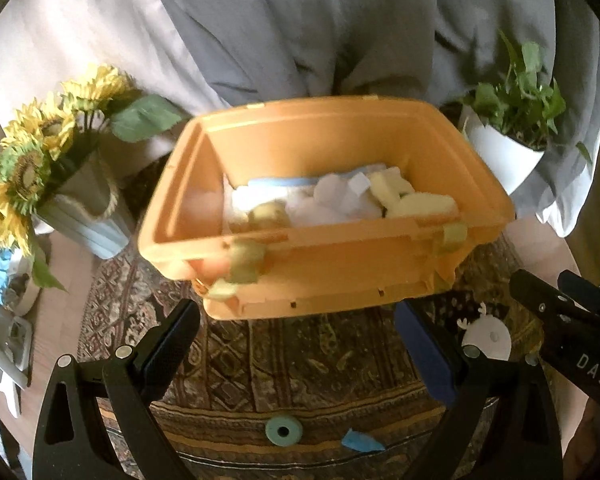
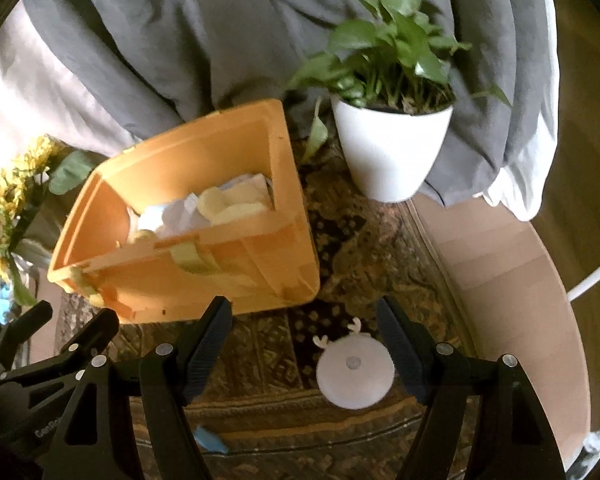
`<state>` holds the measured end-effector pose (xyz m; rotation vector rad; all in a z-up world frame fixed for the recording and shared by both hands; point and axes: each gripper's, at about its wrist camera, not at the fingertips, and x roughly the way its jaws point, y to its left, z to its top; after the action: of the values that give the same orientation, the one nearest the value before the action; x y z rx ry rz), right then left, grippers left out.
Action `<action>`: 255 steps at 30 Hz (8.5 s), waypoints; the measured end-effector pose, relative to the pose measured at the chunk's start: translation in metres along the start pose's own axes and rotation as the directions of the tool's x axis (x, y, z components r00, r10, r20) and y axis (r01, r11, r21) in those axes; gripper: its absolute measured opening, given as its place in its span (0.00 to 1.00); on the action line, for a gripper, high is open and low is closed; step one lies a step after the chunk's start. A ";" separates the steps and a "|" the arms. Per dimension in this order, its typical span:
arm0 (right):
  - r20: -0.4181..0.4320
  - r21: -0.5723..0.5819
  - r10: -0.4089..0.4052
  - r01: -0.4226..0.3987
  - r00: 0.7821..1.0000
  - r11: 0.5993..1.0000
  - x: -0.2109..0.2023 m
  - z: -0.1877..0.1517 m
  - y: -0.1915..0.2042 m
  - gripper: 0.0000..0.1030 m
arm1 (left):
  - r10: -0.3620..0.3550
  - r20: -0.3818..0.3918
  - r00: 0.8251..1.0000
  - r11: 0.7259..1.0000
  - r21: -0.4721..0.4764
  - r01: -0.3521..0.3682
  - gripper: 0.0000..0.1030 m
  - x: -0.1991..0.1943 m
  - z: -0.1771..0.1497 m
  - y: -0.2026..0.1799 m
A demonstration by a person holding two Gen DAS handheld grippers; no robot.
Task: Organize objects
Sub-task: 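Withdraw both tools from the crate, right tool toward the white deer toy, then lower the right tool onto the white deer toy while the left tool approaches the green ring, then close the right tool on the white deer toy while the left tool grasps the green ring, then lift the deer toy and green ring and carry both to the orange crate, then lower the green ring and deer toy into the crate and open both tools, then withdraw both tools up and away from the crate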
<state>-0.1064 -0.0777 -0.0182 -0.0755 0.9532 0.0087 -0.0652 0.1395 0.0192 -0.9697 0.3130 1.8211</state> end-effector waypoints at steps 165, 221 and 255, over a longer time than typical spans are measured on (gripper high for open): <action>0.003 -0.271 0.177 -0.169 0.984 0.947 -0.026 -0.022 0.071 0.72 | -0.130 -0.005 0.992 0.984 -0.121 0.128 0.34 -0.005 -0.025 0.052; 0.036 -0.303 0.214 -0.194 0.976 0.933 0.038 0.097 0.126 0.72 | 0.021 0.137 0.990 0.985 -0.174 0.003 0.88 0.050 0.113 0.087; 0.116 -0.273 0.169 -0.132 0.979 0.953 -0.017 0.059 0.115 0.85 | 0.114 0.188 0.976 0.965 -0.256 -0.064 0.96 -0.003 0.060 0.106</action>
<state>-0.0726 0.0410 0.0223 -0.2455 0.8122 0.2804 -0.1841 0.1244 0.0382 -0.9427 0.0018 2.0582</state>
